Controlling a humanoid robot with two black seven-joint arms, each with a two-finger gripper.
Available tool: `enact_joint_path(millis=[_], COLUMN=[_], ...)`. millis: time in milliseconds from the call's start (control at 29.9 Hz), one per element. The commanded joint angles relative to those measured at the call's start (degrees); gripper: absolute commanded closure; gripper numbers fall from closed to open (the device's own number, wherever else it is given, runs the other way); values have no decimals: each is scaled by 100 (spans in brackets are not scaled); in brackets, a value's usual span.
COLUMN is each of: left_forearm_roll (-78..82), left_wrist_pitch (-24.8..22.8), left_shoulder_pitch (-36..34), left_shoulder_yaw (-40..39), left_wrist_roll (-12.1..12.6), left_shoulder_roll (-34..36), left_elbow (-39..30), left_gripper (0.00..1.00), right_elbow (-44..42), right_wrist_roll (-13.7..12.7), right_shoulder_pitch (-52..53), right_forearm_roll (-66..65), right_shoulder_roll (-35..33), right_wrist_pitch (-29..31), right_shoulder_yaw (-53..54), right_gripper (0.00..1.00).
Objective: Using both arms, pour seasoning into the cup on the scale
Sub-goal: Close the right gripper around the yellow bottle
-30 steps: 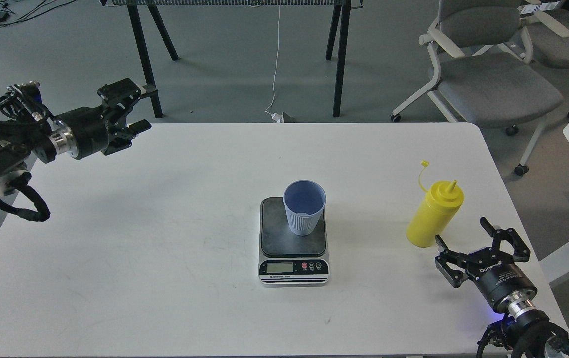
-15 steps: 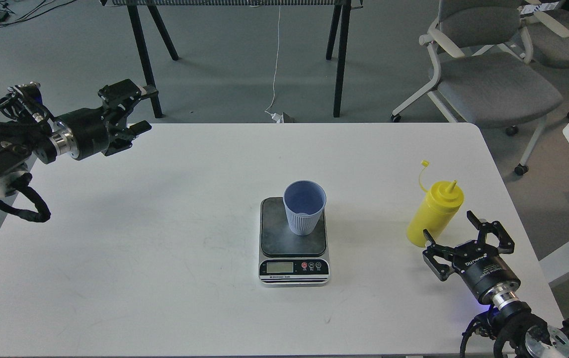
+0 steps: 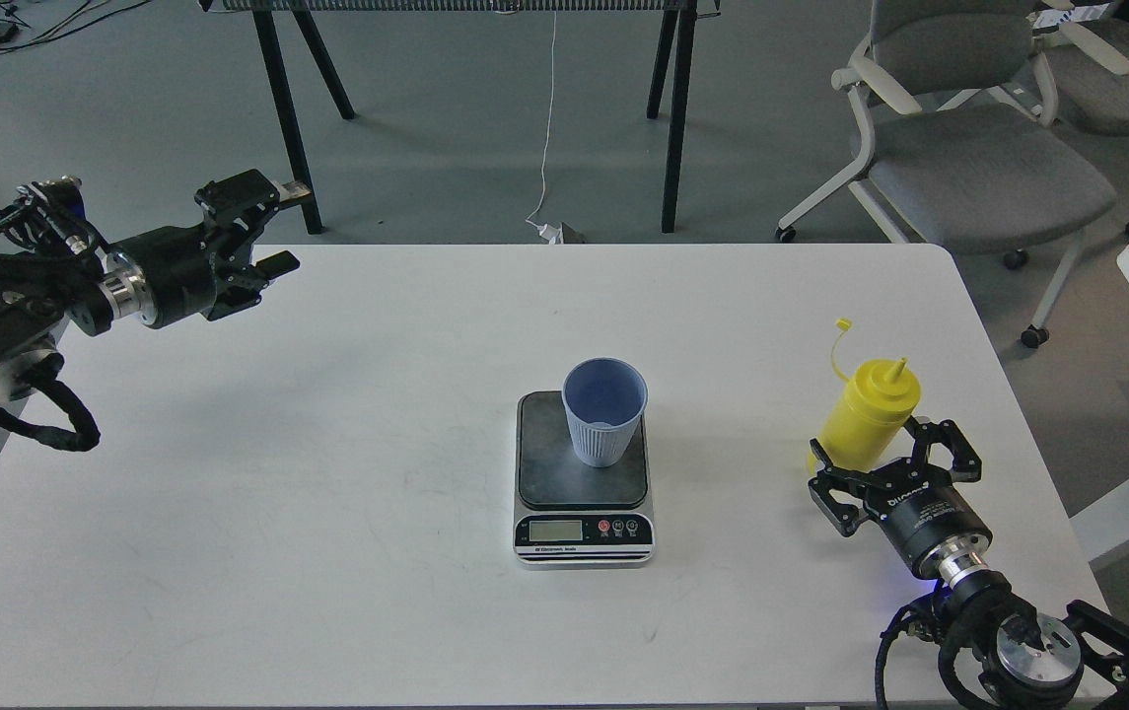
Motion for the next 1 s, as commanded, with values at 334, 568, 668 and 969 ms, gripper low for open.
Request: enact_joint_path(millis=[334,568,668,969], left_forearm_roll=[5,5,5,14], left_wrist_pitch=[0,0,0,0], left_shoulder_pitch=[41,49,67,129], left_shoulder_yaw=[0,0,9,18], left_wrist_roll=[0,0,0,0], left_shoulder_roll=[-4,-22,-22,-39], left_elbow=[-5,-5,4,4], left_gripper=[1,1,1,1], right_elbow=[-126,-117,-109,-100], right_wrist_roll=[1,18,27,45], right_shoulder_pitch=[127,110,84,31], right_forearm_roll=[-26,-61,-61,-105], right_shoulder_roll=[146,155,155,155], right_wrist_pitch=[0,0,0,0], right_shoulder_yaw=[-9,0,9,79], right_gripper=[5,22,38,71])
